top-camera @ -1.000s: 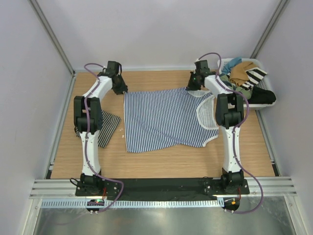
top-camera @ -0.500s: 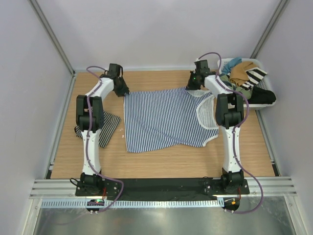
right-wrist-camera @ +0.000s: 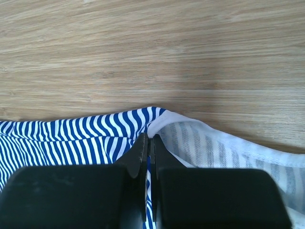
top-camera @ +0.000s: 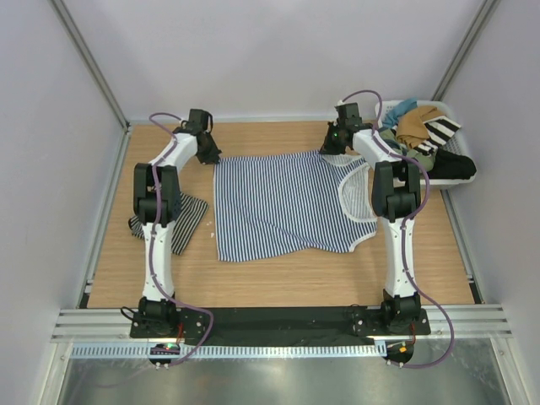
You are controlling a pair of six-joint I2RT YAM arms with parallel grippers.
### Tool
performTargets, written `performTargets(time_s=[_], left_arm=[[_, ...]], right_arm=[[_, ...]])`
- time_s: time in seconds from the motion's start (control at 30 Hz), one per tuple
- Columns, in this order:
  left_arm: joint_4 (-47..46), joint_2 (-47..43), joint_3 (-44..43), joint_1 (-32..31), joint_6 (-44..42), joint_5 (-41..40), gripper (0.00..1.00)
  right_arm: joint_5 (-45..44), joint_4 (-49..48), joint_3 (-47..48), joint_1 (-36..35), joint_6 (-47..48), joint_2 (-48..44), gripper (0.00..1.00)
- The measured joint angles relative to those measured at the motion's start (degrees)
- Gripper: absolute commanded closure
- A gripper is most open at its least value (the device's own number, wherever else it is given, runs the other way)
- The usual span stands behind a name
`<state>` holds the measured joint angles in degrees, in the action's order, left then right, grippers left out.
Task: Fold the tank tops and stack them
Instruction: Fold the tank top
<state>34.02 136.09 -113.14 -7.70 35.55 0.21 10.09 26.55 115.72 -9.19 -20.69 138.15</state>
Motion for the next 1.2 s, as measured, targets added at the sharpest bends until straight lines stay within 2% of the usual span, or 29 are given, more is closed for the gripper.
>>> performTargets(time_s=[0.47,0.63,0.67,0.77,0.93,1.03,1.13,1.17,1.2], left_arm=[[2.1,-0.7,-1.0,0.0,-0.5,-1.0,1.00],[2.3,-1.6,-1.6,0.0,-0.5,-1.7,1.00],[2.4,-1.6,-2.0,0.0,-0.4,-1.7,1.00],[2.3,-1.6,-3.1,0.2,-0.4,-1.6,0.99],[1.9,-1.7,-3.5,0.4,-0.1,-1.2,0.96],[0.9,-4.9,1.8,0.4,0.3,-0.4,0.93],[0.4,-11.6,10.8,-0.1,0.6,0.0,0.83],[0.4,-14.3,13.9,-0.4,0.9,0.0,0.73],[0.2,-17.3,17.1,-0.8,1.0,0.0,0.67]], right_arm=[[3.0,-4.0,-3.0,1.6,-2.9,-5.2,0.98],[3.2,-5.5,-2.8,2.2,-4.0,-5.5,0.78],[3.2,-5.5,-2.7,2.4,-4.3,-5.5,0.61],[3.1,-5.6,-0.4,2.8,-5.1,-4.2,0.41],[3.1,-5.6,2.4,3.4,-5.2,-1.8,0.40],[3.1,-6.9,-2.8,3.6,-5.2,-4.1,0.41],[2.6,-6.9,-12.2,3.7,-5.1,-9.8,0.41],[2.3,-6.3,-16.0,3.7,-5.1,-12.5,0.41],[1.8,-6.0,-19.7,3.6,-5.1,-15.4,0.41]])
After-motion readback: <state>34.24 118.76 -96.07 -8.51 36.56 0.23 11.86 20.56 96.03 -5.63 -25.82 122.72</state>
